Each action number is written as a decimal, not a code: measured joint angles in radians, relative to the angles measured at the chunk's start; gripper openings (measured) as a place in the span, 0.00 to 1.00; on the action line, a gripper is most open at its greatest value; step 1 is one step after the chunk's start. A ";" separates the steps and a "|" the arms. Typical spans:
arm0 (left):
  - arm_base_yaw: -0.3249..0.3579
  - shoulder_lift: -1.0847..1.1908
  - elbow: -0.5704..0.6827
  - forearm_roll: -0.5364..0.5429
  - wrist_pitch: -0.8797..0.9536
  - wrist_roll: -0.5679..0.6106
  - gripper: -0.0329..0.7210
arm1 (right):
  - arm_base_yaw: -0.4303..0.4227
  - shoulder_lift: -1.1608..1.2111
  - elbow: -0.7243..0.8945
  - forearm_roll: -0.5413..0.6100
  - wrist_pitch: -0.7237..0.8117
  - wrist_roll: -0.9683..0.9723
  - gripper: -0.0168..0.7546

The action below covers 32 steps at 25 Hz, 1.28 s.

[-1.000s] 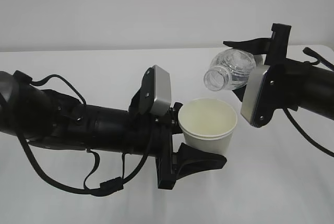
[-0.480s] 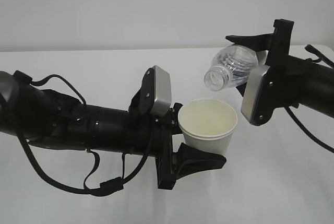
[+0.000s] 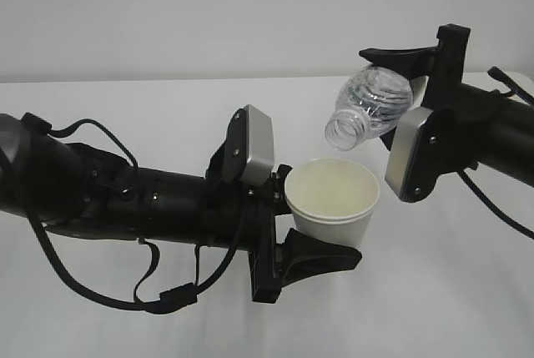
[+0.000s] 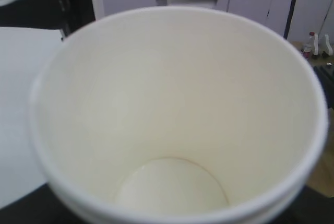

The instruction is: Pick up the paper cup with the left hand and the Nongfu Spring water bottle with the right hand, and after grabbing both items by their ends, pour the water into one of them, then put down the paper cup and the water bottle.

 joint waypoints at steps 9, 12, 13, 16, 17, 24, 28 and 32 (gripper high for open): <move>0.000 0.000 0.000 0.000 0.000 0.001 0.69 | 0.000 0.000 0.000 0.018 0.000 -0.044 0.65; 0.000 0.000 0.000 0.000 0.000 0.001 0.69 | 0.000 0.000 0.000 0.024 0.000 -0.051 0.65; 0.000 0.000 0.000 0.000 0.000 0.001 0.69 | 0.000 0.000 0.000 0.024 0.000 -0.055 0.65; 0.000 0.000 0.000 0.000 0.000 0.001 0.69 | 0.000 0.000 0.000 0.026 -0.006 -0.057 0.65; 0.000 0.000 0.000 0.000 0.000 0.001 0.69 | 0.000 0.000 0.000 0.026 -0.011 -0.060 0.65; 0.000 0.000 0.000 0.002 -0.002 0.002 0.69 | 0.000 0.000 0.000 0.028 -0.020 -0.093 0.65; 0.000 0.000 0.000 0.009 -0.015 0.002 0.69 | 0.000 0.000 0.000 0.028 -0.021 -0.098 0.65; 0.000 0.000 0.000 0.012 -0.022 0.002 0.69 | 0.000 0.000 0.000 0.028 -0.022 -0.106 0.65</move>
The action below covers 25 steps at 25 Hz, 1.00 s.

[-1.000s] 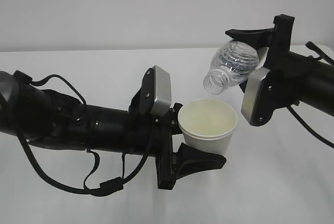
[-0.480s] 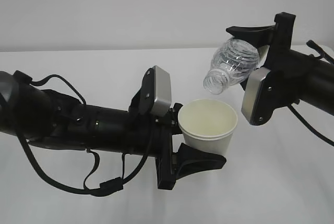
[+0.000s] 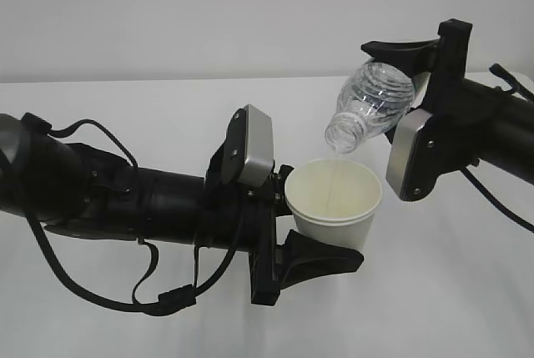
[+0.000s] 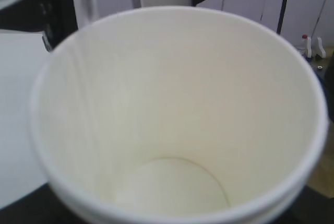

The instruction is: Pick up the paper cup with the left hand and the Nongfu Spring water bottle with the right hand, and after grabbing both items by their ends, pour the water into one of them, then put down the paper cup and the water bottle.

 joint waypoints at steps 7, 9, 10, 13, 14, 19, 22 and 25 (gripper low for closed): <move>0.000 0.000 0.000 0.000 -0.001 0.001 0.69 | 0.000 0.000 0.000 0.000 0.000 -0.014 0.65; 0.000 0.000 0.000 0.000 0.002 0.001 0.69 | 0.000 0.000 0.000 0.000 -0.002 -0.016 0.65; 0.000 0.000 0.000 0.000 0.007 0.001 0.69 | 0.000 0.000 0.000 0.000 -0.002 -0.016 0.65; 0.000 0.000 0.000 -0.020 0.022 0.001 0.69 | 0.000 0.000 0.000 0.000 -0.014 -0.018 0.65; 0.000 0.000 0.000 -0.024 0.022 0.001 0.69 | 0.000 0.000 0.000 0.000 -0.015 -0.018 0.65; 0.000 0.000 0.000 -0.032 0.026 0.001 0.69 | 0.000 0.000 0.000 0.000 -0.022 -0.018 0.65; 0.000 0.000 0.000 -0.038 0.038 0.001 0.69 | 0.000 0.000 0.000 0.000 -0.022 -0.018 0.65; 0.000 0.000 0.000 -0.045 0.050 0.001 0.69 | 0.000 0.000 0.000 0.000 -0.022 -0.018 0.65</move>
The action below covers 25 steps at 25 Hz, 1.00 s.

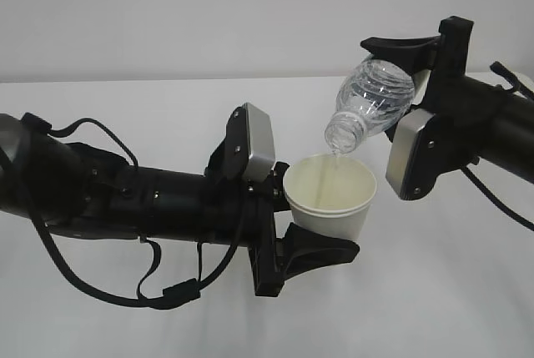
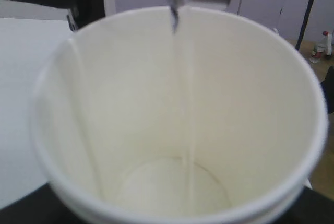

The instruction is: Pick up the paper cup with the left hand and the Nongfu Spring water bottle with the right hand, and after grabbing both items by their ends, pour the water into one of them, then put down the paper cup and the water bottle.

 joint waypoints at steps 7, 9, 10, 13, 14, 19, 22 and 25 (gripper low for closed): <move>0.000 0.000 0.000 0.000 0.000 0.000 0.69 | 0.000 0.000 0.000 0.000 0.000 0.000 0.65; 0.000 0.000 0.000 0.000 0.000 0.000 0.69 | 0.000 0.000 0.000 0.000 0.000 0.000 0.65; 0.000 0.000 0.000 0.000 0.000 0.000 0.69 | 0.000 0.000 0.000 0.000 0.000 0.000 0.65; 0.000 0.000 0.000 0.000 0.000 0.000 0.69 | 0.000 0.000 0.000 0.000 0.000 0.000 0.65; 0.000 0.000 0.000 0.000 0.000 0.000 0.69 | 0.000 0.000 0.000 0.000 0.000 0.000 0.65; 0.000 0.000 0.000 0.000 0.000 0.000 0.69 | 0.000 0.000 0.000 0.000 0.000 0.000 0.65; 0.000 0.000 0.000 0.000 0.000 0.000 0.69 | 0.000 0.000 0.000 0.000 0.000 0.000 0.65; 0.000 0.000 0.000 0.000 0.000 0.000 0.69 | 0.000 0.000 0.000 0.000 0.000 -0.001 0.65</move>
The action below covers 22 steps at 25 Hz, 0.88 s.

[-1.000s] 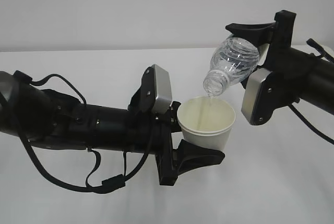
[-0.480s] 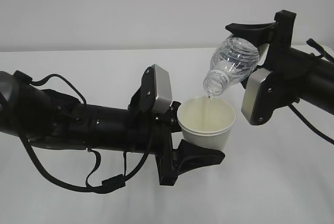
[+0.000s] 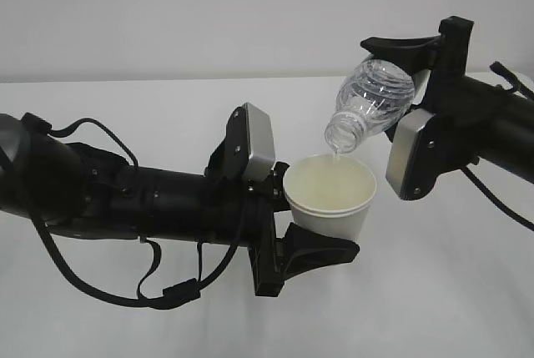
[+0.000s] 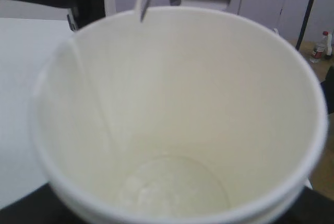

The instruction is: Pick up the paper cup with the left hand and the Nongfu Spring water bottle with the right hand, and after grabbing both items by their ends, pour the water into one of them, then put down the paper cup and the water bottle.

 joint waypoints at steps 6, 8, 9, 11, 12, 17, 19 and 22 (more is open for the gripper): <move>0.000 0.000 0.000 0.000 0.000 0.000 0.69 | 0.000 0.000 0.000 0.000 0.000 -0.006 0.65; 0.000 0.000 0.000 0.000 0.000 0.000 0.69 | 0.000 0.000 0.000 0.000 0.000 -0.011 0.65; 0.000 0.000 0.000 0.000 0.000 0.000 0.69 | 0.000 0.000 0.000 0.000 0.000 -0.011 0.65; 0.000 0.000 0.000 -0.001 0.000 0.000 0.69 | 0.000 0.000 0.000 0.000 0.000 -0.013 0.65; 0.000 0.000 0.000 -0.002 0.000 0.000 0.69 | 0.000 0.000 0.000 0.000 0.000 -0.015 0.65; 0.000 0.000 0.000 -0.002 0.000 0.000 0.69 | 0.000 0.000 0.000 0.000 0.000 -0.017 0.65; 0.000 0.000 0.000 -0.002 0.000 0.000 0.69 | 0.000 0.000 0.000 0.000 0.000 -0.017 0.65; 0.000 0.000 0.000 -0.002 0.000 0.000 0.69 | 0.000 0.000 0.000 0.000 -0.001 -0.017 0.65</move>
